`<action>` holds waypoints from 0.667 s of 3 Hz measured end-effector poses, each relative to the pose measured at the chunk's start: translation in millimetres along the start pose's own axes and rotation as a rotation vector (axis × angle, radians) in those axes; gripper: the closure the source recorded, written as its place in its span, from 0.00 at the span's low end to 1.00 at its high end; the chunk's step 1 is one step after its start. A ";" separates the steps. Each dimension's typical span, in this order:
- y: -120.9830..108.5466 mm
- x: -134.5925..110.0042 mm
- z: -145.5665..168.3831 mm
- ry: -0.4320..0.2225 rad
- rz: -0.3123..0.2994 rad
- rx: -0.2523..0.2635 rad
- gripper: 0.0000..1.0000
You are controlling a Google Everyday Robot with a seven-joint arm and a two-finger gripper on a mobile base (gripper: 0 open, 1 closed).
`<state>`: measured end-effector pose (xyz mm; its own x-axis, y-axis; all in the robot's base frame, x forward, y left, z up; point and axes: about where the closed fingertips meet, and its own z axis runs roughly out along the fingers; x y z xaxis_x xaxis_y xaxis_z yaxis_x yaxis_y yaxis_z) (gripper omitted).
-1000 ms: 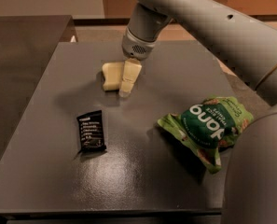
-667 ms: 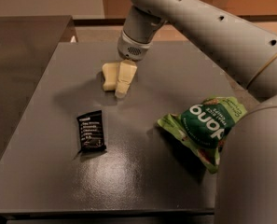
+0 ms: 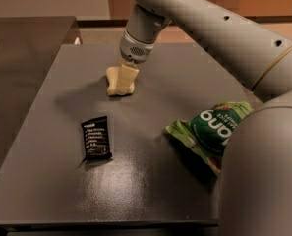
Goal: Pick sponge
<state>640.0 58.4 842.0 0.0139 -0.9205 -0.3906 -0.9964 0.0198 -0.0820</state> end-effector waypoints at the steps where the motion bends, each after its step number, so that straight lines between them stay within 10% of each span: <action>1: -2.3 -4.8 -7.4 -0.016 -0.006 0.005 0.64; 2: -3.6 -7.6 -11.4 -0.025 -0.010 0.007 0.87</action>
Offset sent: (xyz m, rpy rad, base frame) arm 0.0037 0.0003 0.0244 0.0359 -0.0213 0.0075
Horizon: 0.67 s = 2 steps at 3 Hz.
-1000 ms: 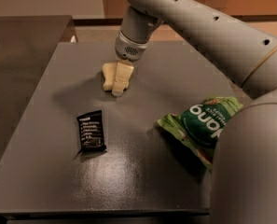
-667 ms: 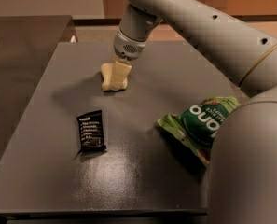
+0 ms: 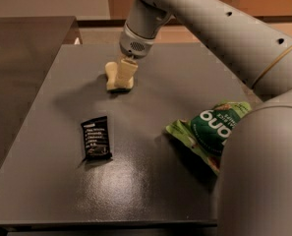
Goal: Pick sponge
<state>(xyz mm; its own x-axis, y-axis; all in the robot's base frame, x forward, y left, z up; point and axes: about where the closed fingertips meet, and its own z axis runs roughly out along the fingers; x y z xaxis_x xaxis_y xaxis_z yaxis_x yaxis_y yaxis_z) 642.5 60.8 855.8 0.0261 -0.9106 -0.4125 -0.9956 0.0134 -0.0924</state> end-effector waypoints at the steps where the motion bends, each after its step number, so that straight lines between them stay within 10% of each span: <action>1: 0.2 -12.2 -33.4 -0.029 -0.027 0.014 1.00; 2: 1.3 -28.5 -81.6 -0.076 -0.060 0.051 1.00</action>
Offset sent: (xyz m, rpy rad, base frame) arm -0.0175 -0.0189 0.1537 0.1257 -0.1349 0.0595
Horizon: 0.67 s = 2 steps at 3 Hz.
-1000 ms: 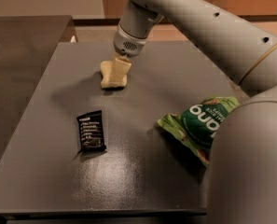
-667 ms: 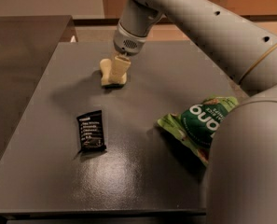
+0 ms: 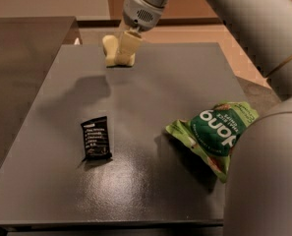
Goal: Pick sponge
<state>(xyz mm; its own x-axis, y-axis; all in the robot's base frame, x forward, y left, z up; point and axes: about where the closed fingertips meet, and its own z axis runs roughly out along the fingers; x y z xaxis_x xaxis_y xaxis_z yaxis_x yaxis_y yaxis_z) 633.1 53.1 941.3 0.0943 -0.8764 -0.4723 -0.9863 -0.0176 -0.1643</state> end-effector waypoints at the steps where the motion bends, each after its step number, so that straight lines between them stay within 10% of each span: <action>1: 1.3 -16.1 -39.2 -0.040 -0.035 0.037 1.00; 2: 4.1 -25.3 -65.4 -0.071 -0.068 0.066 1.00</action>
Offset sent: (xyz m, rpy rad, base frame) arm -0.0269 -0.0213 0.1027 0.0931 -0.1337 0.0631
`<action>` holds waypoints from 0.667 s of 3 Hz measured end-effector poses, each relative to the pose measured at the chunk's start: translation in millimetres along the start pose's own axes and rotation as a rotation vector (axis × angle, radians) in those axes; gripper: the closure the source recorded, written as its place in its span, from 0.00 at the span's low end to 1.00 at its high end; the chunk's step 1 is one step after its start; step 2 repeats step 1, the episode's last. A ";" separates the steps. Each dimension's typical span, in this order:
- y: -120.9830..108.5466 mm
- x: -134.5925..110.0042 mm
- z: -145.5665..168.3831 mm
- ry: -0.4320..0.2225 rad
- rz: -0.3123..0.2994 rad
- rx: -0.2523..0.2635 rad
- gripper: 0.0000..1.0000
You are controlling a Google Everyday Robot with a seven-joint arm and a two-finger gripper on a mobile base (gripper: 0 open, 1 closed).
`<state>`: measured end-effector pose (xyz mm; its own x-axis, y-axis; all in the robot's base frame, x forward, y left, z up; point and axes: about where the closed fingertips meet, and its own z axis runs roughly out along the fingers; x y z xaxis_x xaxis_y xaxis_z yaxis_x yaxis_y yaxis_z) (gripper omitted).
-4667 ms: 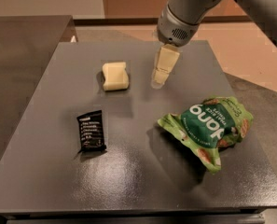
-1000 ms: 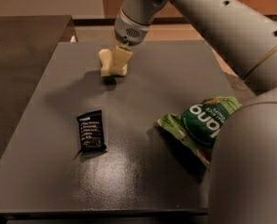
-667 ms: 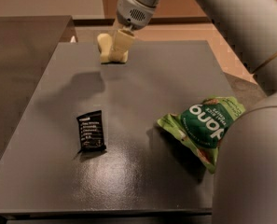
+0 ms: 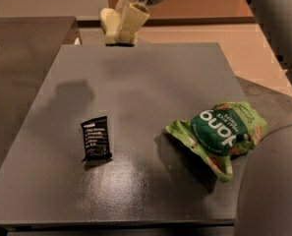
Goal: Pick sponge
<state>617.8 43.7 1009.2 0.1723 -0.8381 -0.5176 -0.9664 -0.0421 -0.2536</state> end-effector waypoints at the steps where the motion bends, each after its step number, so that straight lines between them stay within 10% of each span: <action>1: -0.3 -0.9 -1.1 -0.002 -0.002 0.002 1.00; 2: -0.3 -0.9 -1.1 -0.002 -0.002 0.002 1.00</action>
Offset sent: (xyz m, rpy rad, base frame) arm 0.0000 0.0000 0.0000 0.0000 0.0000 0.0000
